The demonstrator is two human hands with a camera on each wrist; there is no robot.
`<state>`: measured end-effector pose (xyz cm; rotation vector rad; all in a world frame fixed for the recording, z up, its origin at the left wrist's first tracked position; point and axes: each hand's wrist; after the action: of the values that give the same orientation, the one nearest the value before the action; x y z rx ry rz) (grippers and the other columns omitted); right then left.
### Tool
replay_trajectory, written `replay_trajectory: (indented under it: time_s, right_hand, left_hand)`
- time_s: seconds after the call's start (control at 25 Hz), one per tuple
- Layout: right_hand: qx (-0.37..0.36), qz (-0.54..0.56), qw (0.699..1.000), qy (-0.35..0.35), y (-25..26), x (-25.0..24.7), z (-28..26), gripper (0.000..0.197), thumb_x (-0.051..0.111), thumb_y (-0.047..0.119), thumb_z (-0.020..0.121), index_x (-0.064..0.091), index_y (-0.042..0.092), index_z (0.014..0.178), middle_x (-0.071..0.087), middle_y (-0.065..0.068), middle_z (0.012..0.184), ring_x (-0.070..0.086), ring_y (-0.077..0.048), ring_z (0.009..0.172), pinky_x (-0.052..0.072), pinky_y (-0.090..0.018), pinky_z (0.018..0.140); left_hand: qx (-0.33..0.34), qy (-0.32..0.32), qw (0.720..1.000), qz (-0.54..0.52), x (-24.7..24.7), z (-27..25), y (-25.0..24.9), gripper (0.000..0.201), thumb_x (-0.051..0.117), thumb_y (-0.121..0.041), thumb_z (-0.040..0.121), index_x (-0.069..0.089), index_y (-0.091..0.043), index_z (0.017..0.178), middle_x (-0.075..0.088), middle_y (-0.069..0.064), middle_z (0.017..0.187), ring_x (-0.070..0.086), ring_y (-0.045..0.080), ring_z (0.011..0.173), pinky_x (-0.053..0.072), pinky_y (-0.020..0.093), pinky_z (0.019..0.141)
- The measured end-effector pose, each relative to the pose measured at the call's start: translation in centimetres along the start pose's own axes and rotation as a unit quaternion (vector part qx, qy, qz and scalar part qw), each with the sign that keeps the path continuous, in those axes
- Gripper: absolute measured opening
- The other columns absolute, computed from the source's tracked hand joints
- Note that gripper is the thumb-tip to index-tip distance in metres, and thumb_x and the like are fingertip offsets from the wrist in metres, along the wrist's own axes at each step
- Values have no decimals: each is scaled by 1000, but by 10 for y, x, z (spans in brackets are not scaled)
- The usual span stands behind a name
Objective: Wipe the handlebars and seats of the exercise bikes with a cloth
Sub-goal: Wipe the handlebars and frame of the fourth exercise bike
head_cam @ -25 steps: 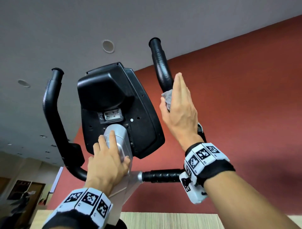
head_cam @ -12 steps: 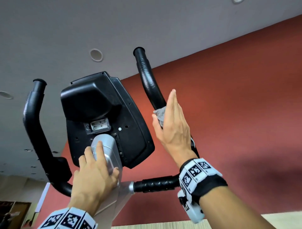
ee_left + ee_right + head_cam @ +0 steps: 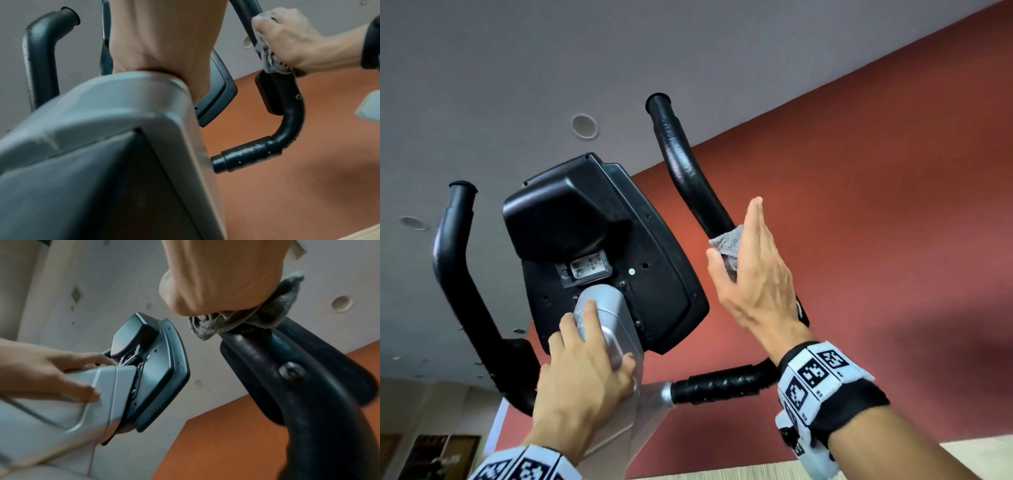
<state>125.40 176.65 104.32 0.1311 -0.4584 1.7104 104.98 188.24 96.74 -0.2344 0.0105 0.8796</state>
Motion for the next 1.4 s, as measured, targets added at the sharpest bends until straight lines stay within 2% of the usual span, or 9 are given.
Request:
replay_trajectory:
  time_s: [0.16,0.32,0.44,0.68,0.92,1.0,1.08,1.16,1.4]
  right_hand:
    - [20,27,999,-30,16,5,6,84,26,57,103,3,0,161,3,-18,170,9,-24,158,21,-42,127]
    - [-32,12,994,-102,44,13,47,67,30,35,107,20,-8,157,22,-26,165,36,-33,149,43,-42,115]
    - [-40,11,995,-87,17,14,20,62,28,33,107,25,-3,158,28,-20,165,47,-29,141,52,-34,100]
    - [31,43,997,-51,11,7,8,67,26,42,104,32,0,156,33,-17,163,37,-27,148,36,-35,117]
    - [15,43,997,-61,14,9,12,64,27,40,107,31,-2,156,27,-21,165,54,-36,133,53,-40,96]
    - [24,42,998,-40,-1,7,-9,67,23,40,107,25,-3,158,20,-22,166,46,-35,141,47,-43,108]
    - [33,36,998,-32,-3,6,-10,68,20,39,106,22,-6,157,19,-25,166,27,-29,153,25,-42,125]
    - [40,35,998,-34,9,6,6,68,16,38,105,24,-7,156,21,-25,165,17,-26,156,7,-37,129]
    - [29,93,995,-30,0,4,3,57,20,29,109,33,-2,155,35,-17,162,28,-20,153,7,-25,127]
  left_hand:
    - [-5,4,1000,6,-1,-2,-2,98,55,-58,89,-1,-19,159,20,13,156,33,30,135,49,43,98]
    - [-7,3,1000,9,1,-1,-2,98,56,-57,89,0,-20,160,22,10,154,34,29,134,49,42,96]
    - [-7,0,1000,13,1,0,-2,96,57,-56,89,4,-19,160,26,11,151,36,29,131,50,43,93]
    - [-12,8,1000,20,-1,0,-3,96,60,-55,87,8,-18,159,29,13,148,39,32,127,50,46,89]
    - [-20,12,1000,13,-2,1,-4,94,64,-50,88,11,-17,159,30,13,147,36,35,130,47,51,91]
    - [-20,16,1000,7,-2,0,-5,94,64,-49,89,10,-18,159,28,14,150,35,36,132,47,52,93]
    - [-21,15,1000,7,-2,-1,-5,94,64,-48,89,10,-18,159,28,14,151,35,36,131,47,53,92]
    - [-22,14,1000,8,-2,-1,-5,93,64,-49,88,11,-18,159,29,15,150,36,37,131,47,53,92]
    - [-21,13,1000,8,0,0,-3,94,65,-48,89,10,-18,160,27,15,153,34,38,135,45,54,97]
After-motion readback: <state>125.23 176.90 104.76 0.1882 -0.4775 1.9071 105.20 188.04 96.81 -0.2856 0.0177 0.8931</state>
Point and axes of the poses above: each hand's wrist, its own z-axis towards the middle knuckle, its own x-axis out of the palm, y = z × x
